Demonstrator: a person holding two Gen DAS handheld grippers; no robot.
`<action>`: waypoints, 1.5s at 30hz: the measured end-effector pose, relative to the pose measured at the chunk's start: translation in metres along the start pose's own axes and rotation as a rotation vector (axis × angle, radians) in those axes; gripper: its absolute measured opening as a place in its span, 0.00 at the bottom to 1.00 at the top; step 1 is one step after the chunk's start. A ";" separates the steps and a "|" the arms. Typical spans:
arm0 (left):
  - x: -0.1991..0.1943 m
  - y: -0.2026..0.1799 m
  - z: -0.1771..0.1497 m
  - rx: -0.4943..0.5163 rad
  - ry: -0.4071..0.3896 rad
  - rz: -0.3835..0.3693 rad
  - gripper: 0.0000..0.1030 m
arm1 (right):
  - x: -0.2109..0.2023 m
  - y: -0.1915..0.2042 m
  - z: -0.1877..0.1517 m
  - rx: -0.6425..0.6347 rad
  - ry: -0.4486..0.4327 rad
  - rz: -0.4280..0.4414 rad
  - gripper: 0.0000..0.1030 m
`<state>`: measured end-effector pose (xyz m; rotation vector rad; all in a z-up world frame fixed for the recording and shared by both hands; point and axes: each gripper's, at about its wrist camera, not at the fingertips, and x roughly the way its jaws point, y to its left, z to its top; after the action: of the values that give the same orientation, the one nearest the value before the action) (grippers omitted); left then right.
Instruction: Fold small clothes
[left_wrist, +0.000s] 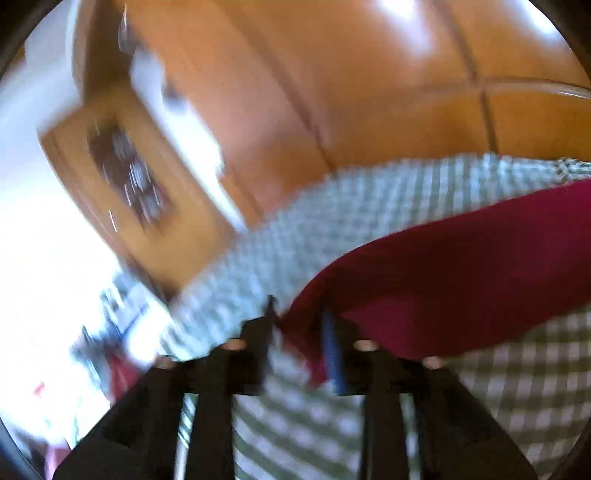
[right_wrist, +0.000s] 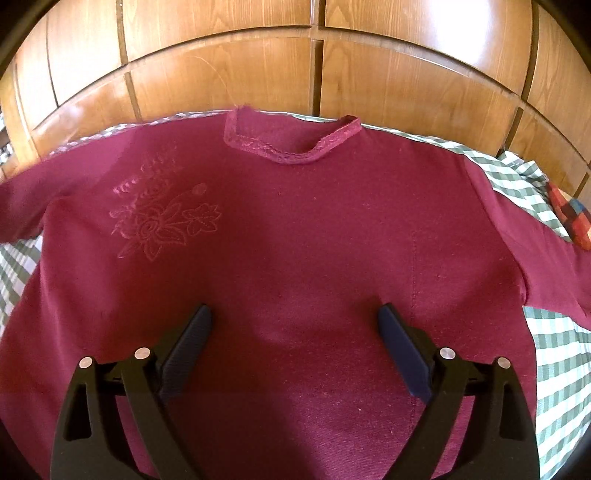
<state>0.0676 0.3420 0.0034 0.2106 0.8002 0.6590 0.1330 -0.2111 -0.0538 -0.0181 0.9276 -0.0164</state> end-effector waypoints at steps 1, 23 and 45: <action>0.010 0.008 -0.007 -0.068 0.056 -0.042 0.37 | 0.000 0.000 0.000 0.001 0.000 0.000 0.88; 0.105 0.052 -0.022 -0.721 0.303 -0.428 0.08 | 0.002 0.001 -0.001 -0.013 0.002 -0.038 0.93; 0.043 0.017 -0.004 -0.583 0.222 -0.294 0.34 | 0.004 -0.003 -0.001 0.012 0.001 -0.014 0.95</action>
<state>0.0792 0.3814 -0.0177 -0.5097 0.7972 0.6152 0.1348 -0.2143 -0.0577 -0.0135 0.9287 -0.0346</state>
